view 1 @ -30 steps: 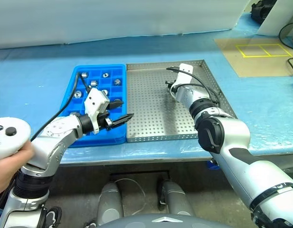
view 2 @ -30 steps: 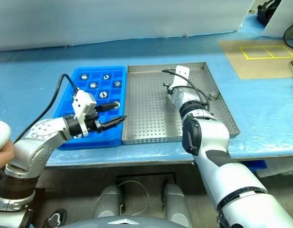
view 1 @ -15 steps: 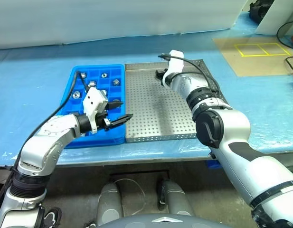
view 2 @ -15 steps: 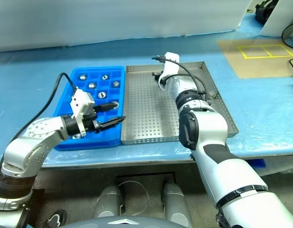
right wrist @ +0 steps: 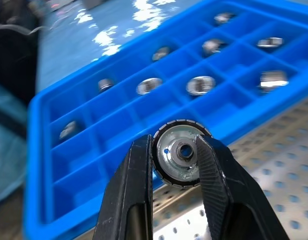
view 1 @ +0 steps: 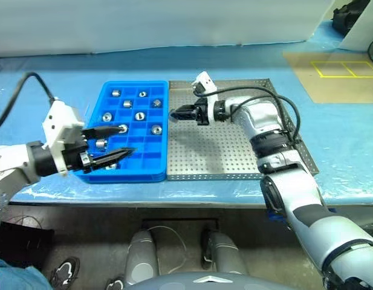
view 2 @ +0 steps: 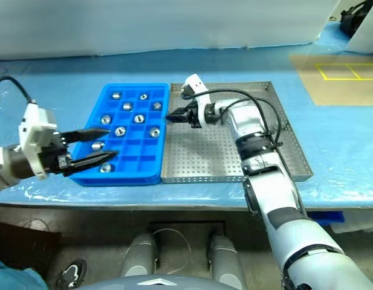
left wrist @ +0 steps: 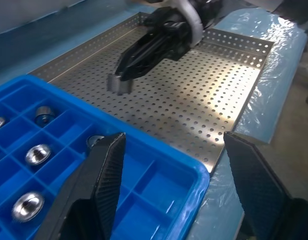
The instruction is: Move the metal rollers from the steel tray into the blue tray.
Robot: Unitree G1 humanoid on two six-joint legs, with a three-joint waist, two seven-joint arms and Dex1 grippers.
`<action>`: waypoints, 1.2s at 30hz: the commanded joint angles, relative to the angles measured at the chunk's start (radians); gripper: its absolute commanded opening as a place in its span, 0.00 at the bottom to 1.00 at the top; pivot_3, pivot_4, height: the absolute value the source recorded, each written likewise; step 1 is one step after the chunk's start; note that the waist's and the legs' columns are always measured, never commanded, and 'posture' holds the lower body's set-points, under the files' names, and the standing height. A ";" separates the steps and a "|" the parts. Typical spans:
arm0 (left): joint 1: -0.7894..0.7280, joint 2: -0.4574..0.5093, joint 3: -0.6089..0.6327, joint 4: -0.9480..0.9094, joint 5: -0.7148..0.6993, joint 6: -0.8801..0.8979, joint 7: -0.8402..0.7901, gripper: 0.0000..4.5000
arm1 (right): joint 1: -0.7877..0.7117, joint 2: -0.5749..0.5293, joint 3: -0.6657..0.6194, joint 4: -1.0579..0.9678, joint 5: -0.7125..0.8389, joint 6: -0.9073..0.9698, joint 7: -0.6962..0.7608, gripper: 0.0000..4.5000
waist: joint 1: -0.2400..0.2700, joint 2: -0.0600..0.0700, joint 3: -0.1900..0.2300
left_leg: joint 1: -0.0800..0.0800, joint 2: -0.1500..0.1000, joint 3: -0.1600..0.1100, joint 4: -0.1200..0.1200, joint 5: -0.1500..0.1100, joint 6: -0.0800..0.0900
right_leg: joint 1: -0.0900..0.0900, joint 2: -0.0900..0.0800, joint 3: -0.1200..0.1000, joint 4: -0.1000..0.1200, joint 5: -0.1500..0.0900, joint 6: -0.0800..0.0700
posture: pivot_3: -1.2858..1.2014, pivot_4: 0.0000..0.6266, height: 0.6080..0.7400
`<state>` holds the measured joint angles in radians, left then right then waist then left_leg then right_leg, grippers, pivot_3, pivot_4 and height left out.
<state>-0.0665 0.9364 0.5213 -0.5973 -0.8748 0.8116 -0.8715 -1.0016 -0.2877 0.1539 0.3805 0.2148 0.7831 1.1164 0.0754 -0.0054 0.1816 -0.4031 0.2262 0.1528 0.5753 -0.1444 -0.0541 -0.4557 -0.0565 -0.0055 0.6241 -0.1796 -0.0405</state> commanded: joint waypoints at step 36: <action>0.265 -0.096 0.053 -0.209 -0.109 -0.087 0.137 0.74 | -0.019 0.148 0.211 0.025 0.036 -0.061 0.066 0.42 | 0.013 -0.001 -0.001 | 0.003 0.000 -0.002 -0.002 0.000 0.000 | 0.001 0.000 0.000 0.000 -0.004 0.006 | 0.56 0.24 1.00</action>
<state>0.2002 0.8420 0.5599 -0.7765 -0.9701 0.7484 -0.7413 -0.9820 -0.1570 0.3983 0.3944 0.2520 0.7588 1.2095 0.0889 -0.0063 0.1811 -0.4004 0.2262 0.1509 0.5734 -0.1443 -0.0545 -0.4551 -0.0562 -0.0051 0.6244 -0.1832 -0.0343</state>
